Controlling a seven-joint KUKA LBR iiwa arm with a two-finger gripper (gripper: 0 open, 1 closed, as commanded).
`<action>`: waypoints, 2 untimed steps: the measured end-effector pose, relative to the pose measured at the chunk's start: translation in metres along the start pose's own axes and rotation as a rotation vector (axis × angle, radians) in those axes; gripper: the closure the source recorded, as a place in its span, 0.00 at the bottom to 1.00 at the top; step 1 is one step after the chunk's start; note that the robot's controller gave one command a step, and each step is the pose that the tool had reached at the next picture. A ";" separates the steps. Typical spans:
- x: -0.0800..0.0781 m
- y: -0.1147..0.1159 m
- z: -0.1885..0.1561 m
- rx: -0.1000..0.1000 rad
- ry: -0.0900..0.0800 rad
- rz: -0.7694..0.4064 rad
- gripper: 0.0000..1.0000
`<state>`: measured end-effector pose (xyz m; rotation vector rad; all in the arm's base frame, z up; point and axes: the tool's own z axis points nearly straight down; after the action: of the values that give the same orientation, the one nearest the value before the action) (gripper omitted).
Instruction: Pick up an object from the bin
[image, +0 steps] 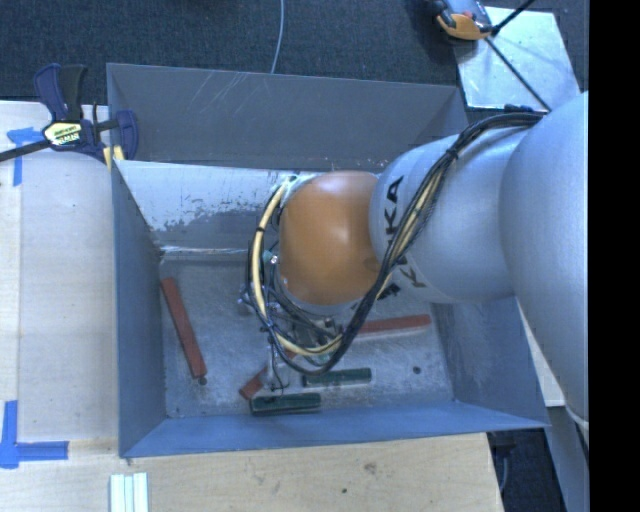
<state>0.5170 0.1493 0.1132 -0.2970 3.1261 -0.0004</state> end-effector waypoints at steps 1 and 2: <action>-0.010 -0.046 0.040 -0.003 0.002 -0.368 1.00; -0.010 -0.046 0.040 -0.003 0.002 -0.368 1.00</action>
Offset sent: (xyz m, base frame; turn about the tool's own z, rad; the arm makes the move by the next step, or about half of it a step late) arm 0.0000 0.0000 0.0000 0.0000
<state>0.5353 0.1061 0.0732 -0.8648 3.0208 0.0037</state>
